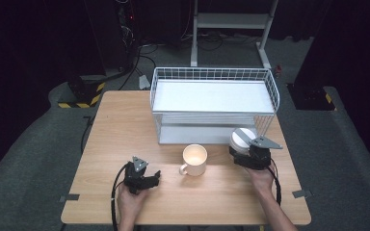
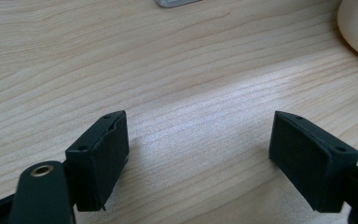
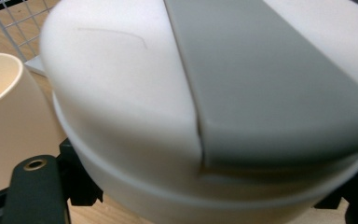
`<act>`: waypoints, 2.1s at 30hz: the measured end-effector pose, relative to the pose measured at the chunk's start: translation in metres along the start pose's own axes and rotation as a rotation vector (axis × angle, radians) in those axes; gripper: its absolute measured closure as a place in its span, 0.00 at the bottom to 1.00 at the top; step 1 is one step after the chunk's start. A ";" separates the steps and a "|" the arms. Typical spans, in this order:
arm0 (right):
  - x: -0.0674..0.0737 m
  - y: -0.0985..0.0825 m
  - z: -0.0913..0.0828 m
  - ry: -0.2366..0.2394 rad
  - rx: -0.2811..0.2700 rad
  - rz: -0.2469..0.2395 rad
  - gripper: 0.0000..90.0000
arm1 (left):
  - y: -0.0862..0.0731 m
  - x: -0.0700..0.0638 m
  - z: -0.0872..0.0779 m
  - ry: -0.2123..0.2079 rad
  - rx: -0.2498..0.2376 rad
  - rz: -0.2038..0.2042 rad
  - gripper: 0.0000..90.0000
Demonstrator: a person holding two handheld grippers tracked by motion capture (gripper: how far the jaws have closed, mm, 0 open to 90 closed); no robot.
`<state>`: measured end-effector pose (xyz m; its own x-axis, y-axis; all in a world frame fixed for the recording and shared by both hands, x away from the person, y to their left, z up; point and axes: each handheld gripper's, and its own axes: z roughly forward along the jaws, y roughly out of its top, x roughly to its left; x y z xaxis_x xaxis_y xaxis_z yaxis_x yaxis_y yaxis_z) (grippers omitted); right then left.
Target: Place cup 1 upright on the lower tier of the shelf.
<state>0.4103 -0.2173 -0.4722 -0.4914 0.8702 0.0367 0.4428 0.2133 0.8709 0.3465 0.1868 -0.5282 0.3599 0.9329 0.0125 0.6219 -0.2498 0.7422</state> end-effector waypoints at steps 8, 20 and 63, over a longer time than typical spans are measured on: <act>-0.003 0.007 0.015 -0.009 0.012 0.026 0.21 | 0.000 0.000 0.000 -0.001 0.000 0.001 0.22; -0.008 0.013 0.035 -0.058 0.030 0.055 0.21 | 0.000 0.000 0.000 -0.004 0.000 0.002 0.23; -0.021 0.023 0.070 -0.090 0.009 0.003 0.21 | 0.000 -0.001 0.000 -0.009 0.000 0.004 0.24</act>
<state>0.4834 -0.1992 -0.4876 -0.4213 0.9069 -0.0053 0.4506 0.2144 0.8666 0.3458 0.1863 -0.5281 0.3683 0.9297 0.0095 0.6206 -0.2534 0.7421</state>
